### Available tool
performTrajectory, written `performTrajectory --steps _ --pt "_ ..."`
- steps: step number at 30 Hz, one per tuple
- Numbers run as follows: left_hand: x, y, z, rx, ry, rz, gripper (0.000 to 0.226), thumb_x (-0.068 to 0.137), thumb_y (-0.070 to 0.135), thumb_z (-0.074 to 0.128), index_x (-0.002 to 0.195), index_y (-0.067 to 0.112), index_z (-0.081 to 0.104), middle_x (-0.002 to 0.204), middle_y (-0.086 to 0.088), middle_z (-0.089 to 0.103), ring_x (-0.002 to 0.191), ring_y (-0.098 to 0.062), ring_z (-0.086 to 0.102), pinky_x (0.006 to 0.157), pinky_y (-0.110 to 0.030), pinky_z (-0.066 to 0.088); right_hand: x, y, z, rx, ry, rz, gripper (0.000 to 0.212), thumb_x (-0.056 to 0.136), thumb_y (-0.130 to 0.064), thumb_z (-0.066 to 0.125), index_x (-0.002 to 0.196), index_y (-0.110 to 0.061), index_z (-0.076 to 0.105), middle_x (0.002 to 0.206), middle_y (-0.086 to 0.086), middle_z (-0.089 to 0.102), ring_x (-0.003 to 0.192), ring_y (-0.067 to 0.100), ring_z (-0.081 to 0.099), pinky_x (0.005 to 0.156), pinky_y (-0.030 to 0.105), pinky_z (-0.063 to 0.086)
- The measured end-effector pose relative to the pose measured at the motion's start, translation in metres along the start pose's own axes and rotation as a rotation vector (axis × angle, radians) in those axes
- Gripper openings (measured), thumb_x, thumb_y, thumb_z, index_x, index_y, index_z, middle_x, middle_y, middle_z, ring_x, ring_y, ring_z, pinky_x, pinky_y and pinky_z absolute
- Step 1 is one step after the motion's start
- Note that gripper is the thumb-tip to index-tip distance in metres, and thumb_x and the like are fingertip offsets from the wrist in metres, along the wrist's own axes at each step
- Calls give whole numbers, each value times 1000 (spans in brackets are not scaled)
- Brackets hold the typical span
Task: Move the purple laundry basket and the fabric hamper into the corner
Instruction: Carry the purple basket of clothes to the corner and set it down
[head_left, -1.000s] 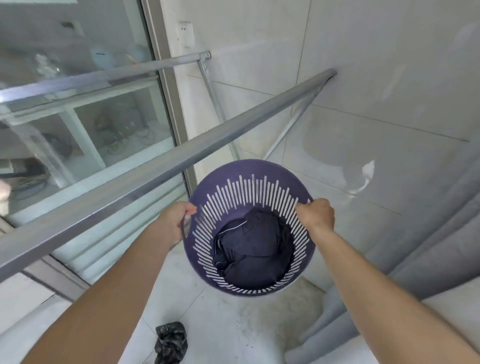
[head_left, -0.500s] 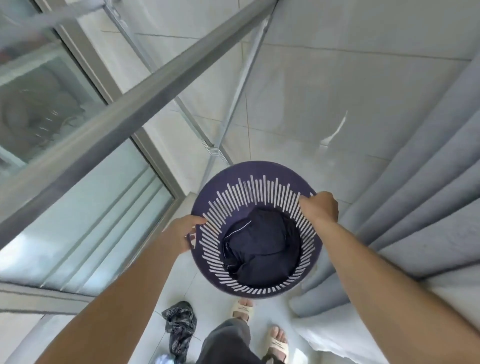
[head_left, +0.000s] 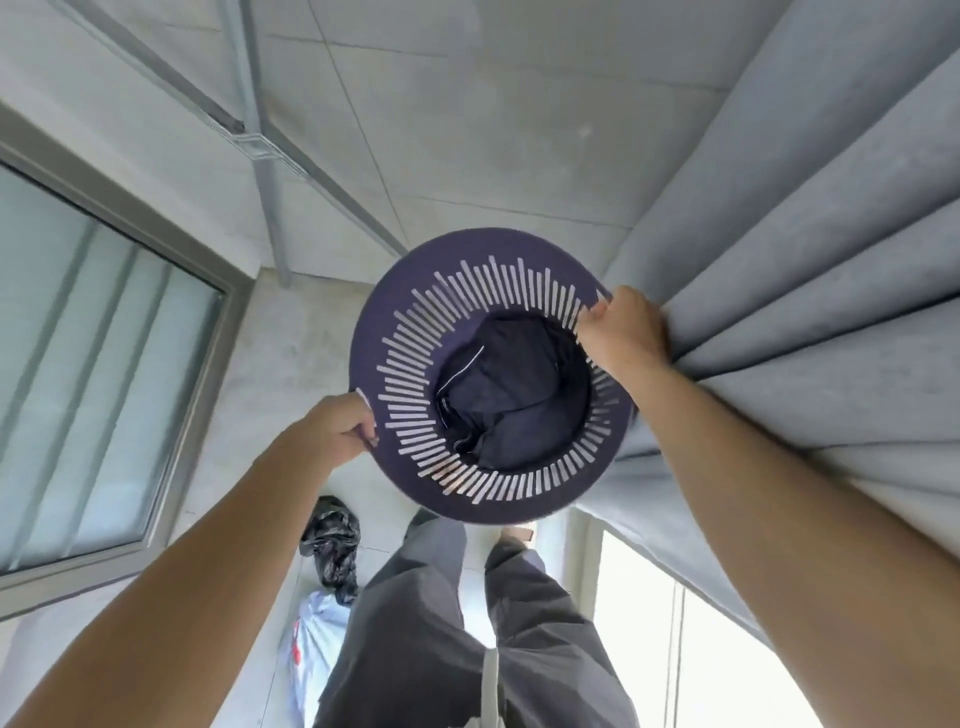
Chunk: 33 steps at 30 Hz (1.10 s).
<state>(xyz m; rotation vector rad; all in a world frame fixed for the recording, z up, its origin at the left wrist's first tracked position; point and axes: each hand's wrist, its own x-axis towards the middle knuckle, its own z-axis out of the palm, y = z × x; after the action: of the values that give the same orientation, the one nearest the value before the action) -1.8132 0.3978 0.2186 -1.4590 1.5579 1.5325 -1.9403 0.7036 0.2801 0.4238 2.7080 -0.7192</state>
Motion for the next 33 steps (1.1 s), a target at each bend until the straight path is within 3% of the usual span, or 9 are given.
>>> performTrajectory --steps 4,6,11,18,21,23,25,29,33 --pt "30 -17 18 133 -36 -31 39 80 -26 37 73 11 47 77 -10 49 69 -23 54 72 -36 50 10 22 29 -97 -65 -11 33 89 -26 47 111 -4 58 117 20 65 107 42 60 75 36 43" --pt "45 -27 29 152 -29 -27 43 84 -23 36 76 18 45 77 -6 48 64 -18 51 81 -34 48 14 35 49 -130 -133 6 30 87 -24 51 108 -5 58 115 19 66 106 41 60 79 38 49" --pt "89 -44 29 10 -31 -128 57 73 -30 24 80 16 56 83 -11 51 92 -24 49 87 -37 42 19 61 89 -228 -230 15 22 88 -21 54 104 -6 61 109 19 68 98 41 64 69 33 45" --pt "138 -42 31 163 35 -166 57 73 -28 24 82 18 57 78 -7 44 91 -22 45 74 -27 39 40 71 129 -367 -357 -11 26 87 -17 56 110 -7 58 110 16 67 100 38 63 67 31 42" --pt "152 -37 42 289 12 -127 54 82 -23 37 106 23 52 79 0 54 75 -17 58 57 -22 51 53 66 142 -429 -384 -109 26 85 -13 57 111 -9 56 114 14 63 106 37 59 74 37 46" --pt "164 -33 50 295 12 -130 50 88 -17 39 116 23 52 87 -5 59 80 -23 62 71 -36 60 64 59 151 -470 -364 -204 32 84 -11 59 116 -9 54 117 15 60 112 36 54 83 43 47" --pt "180 -28 57 298 76 -200 49 82 -23 37 109 12 57 87 -17 60 79 -31 62 84 -49 57 80 52 160 -531 -311 -287 37 85 -14 61 120 -8 54 120 15 58 115 34 52 92 44 44" --pt "201 -23 61 294 152 -292 43 78 -29 40 102 3 55 93 -28 59 98 -42 63 74 -54 56 119 41 172 -684 -243 -327 48 83 -33 65 123 -8 57 125 15 59 121 33 48 107 47 30" --pt "211 -25 61 271 128 -282 40 79 -26 41 98 6 52 80 -22 56 97 -44 66 72 -56 60 149 54 166 -936 -342 -199 63 83 -31 59 141 -10 45 149 19 39 145 39 17 118 56 5"
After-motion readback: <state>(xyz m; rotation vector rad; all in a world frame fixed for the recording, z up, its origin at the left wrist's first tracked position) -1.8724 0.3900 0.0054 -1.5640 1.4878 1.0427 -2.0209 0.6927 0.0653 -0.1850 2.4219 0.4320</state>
